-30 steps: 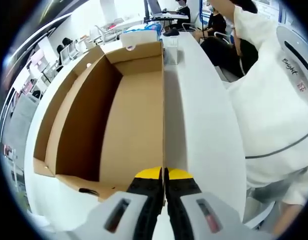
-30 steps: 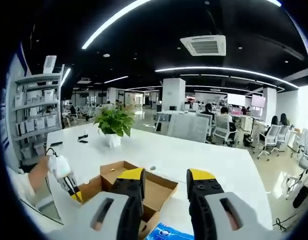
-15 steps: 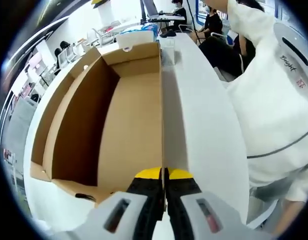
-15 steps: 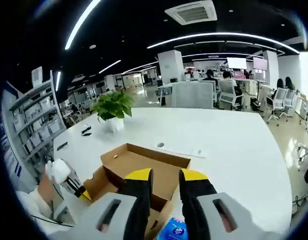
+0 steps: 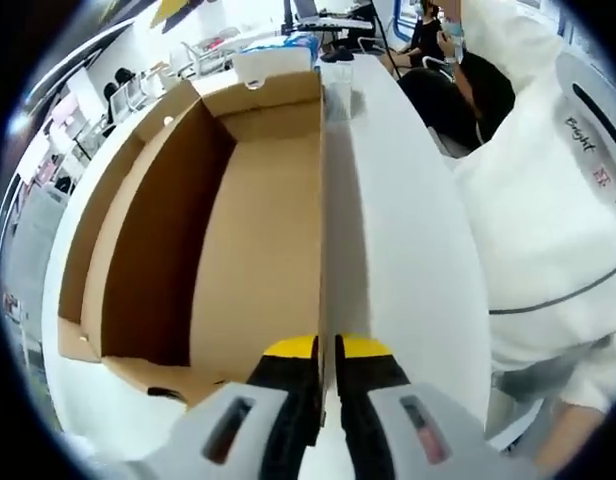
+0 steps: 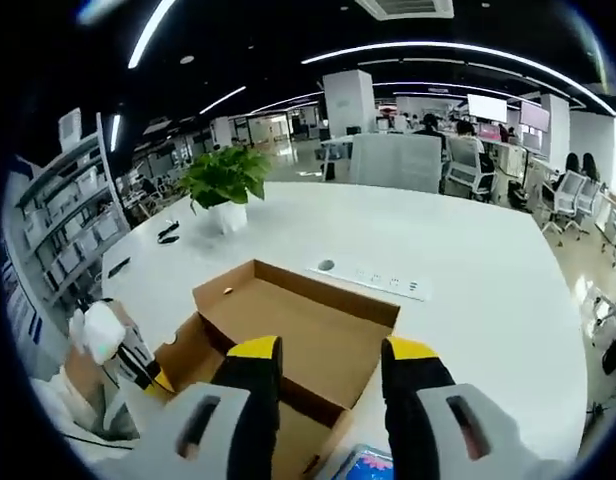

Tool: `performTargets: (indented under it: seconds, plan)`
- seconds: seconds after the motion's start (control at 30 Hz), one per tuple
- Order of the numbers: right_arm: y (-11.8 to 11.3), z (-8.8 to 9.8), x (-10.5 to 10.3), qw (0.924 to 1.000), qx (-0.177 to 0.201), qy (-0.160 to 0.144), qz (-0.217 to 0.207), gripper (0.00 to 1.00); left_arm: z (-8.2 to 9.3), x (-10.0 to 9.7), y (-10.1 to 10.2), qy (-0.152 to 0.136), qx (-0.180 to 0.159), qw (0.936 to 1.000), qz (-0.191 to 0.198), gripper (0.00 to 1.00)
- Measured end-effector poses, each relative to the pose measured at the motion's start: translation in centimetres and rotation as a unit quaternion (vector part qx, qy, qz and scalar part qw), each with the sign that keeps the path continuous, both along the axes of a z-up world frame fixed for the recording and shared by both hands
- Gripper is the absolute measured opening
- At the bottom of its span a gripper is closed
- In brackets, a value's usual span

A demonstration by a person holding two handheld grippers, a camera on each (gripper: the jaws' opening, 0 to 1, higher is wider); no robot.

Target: Operate the shoe box by opening the lid, removing the specified soft item, and placing it in the target area until the item is outside and the box remains undamaged.

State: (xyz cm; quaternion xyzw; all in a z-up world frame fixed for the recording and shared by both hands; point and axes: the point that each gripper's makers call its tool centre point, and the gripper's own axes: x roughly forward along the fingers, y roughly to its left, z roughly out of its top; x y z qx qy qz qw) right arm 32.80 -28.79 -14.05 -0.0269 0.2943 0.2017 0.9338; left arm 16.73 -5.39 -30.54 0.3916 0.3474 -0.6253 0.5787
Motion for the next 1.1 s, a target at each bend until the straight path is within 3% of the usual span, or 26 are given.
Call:
performTargets:
  seconds: [0.07, 0.13, 0.2, 0.33, 0.4, 0.53, 0.6, 0.63, 0.67, 0.73, 0.8, 0.87, 0.93, 1.0, 1.1]
  plan:
    - [0.1, -0.3, 0.5, 1.0000, -0.007, 0.003, 0.000, 0.43, -0.1, -0.3, -0.1, 0.006, 0.000, 0.9999, 0.008, 0.07]
    - [0.6, -0.5, 0.4, 0.9996, -0.003, 0.019, 0.019, 0.40, -0.2, -0.1, -0.1, -0.006, 0.007, 0.9998, 0.016, 0.03]
    - [0.8, -0.1, 0.5, 0.9996, 0.009, 0.015, 0.021, 0.36, 0.1, -0.2, -0.1, -0.001, 0.004, 0.9998, 0.021, 0.02]
    - [1.3, 0.4, 0.8, 0.9996, 0.016, 0.014, 0.020, 0.41, 1.3, -0.7, 0.0, -0.009, 0.001, 0.9999, 0.015, 0.10]
    - [1.5, 0.9, 0.8, 0.9995, 0.021, 0.008, 0.024, 0.41, 1.4, -0.3, 0.2, -0.029, 0.009, 0.9995, 0.005, 0.05]
    - [0.7, 1.0, 1.9, 1.0000, -0.003, 0.004, 0.008, 0.40, 0.7, -0.5, 0.1, -0.018, 0.025, 0.9995, 0.007, 0.02]
    - [-0.1, 0.7, 2.3, 0.9995, -0.031, 0.011, -0.002, 0.29, 0.2, -0.3, 0.4, -0.028, 0.041, 0.9987, 0.001, 0.01]
    - [-0.4, 0.8, 2.7, 0.9987, -0.050, -0.001, 0.002, 0.21, 0.1, -0.1, 0.5, -0.039, 0.043, 0.9983, 0.001, 0.01]
    - [-0.5, 0.8, 2.8, 0.9987, -0.051, -0.001, -0.004, 0.17, 0.3, -0.2, 0.5, -0.034, 0.041, 0.9986, 0.003, 0.01]
    - [-0.7, 0.6, 3.1, 0.9987, -0.050, 0.007, -0.012, 0.20, 0.2, -0.3, 0.4, -0.037, 0.043, 0.9984, -0.003, 0.01]
    - [-1.5, -0.3, 3.2, 0.9972, -0.057, 0.034, -0.034, 0.18, 0.3, -0.2, 0.5, -0.038, 0.044, 0.9983, -0.005, 0.01]
    - [-1.6, -0.7, 3.5, 0.9969, -0.056, 0.042, -0.035, 0.18, 0.3, -0.2, 0.5, -0.037, 0.044, 0.9983, -0.005, 0.01]
    - [-1.0, -1.6, 3.2, 0.9958, -0.040, 0.078, -0.024, 0.18, 0.3, -0.2, 0.5, -0.038, 0.043, 0.9984, -0.005, 0.01]
    - [-1.3, -1.9, 3.8, 0.9957, -0.044, 0.074, -0.034, 0.19, 0.3, -0.2, 0.5, -0.039, 0.040, 0.9984, -0.005, 0.01]
    - [-2.2, -2.8, 4.5, 0.9924, -0.081, 0.078, -0.051, 0.19, 0.2, -0.3, 0.5, -0.058, 0.049, 0.9971, -0.007, 0.01]
